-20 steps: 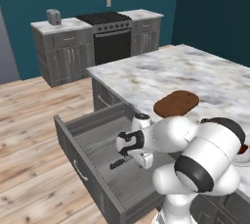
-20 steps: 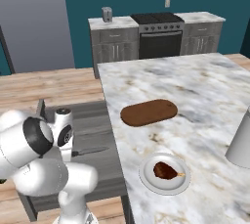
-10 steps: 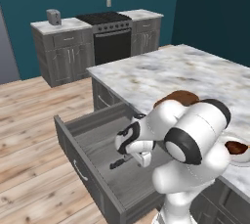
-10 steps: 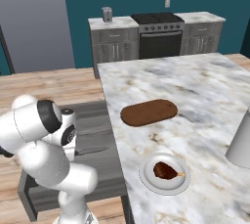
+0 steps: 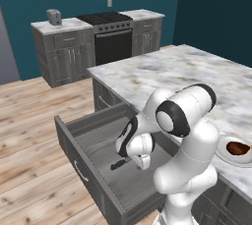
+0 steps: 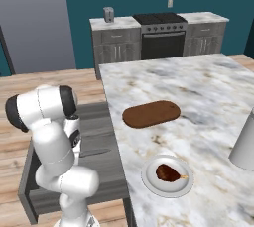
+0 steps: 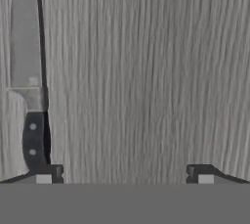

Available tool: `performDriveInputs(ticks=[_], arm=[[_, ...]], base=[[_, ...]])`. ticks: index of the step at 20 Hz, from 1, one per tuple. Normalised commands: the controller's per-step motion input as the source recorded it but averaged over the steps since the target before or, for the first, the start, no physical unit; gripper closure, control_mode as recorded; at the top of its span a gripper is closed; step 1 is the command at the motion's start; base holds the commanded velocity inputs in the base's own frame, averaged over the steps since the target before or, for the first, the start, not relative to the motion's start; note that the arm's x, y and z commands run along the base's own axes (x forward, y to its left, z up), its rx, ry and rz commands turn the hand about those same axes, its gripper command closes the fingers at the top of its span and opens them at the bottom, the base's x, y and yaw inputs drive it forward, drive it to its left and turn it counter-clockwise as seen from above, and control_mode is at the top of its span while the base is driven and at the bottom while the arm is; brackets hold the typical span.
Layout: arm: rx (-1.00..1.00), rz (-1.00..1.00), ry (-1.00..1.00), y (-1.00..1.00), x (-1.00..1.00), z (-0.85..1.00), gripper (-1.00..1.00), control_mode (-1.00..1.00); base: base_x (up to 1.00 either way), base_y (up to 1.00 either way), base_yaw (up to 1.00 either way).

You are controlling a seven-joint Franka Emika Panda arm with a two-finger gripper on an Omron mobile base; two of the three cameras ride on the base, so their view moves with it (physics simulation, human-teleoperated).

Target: Pick up the knife from the drawer and place it on the cutting board. Then place the meat from the plate to the cutting board.

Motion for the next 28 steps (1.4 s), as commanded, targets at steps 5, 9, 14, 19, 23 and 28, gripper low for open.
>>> performDriveInputs(ticks=[5,9,14,19,23,28], arm=[[0.0,0.0,0.0,0.02,0.17,-0.05,-1.0,-1.0],[0.0,0.0,0.0,0.11,0.16,0.0,-1.0,-1.0],[0.0,0.0,0.01,0.12,0.09,-0.03,-1.0,-1.0],[0.0,0.0,0.02,0.08,0.22,-0.18,-1.0,-1.0],[0.0,0.0,0.0,0.0,0.18,-0.14,-1.0,-1.0],[0.0,0.0,0.0,0.0,0.19,-0.21,-1.0,-1.0]], base=[[0.0,0.0,0.0],[0.0,0.0,0.0],[0.0,0.0,0.0],[0.0,0.0,0.0],[0.0,0.0,0.0],[0.0,0.0,0.0]])
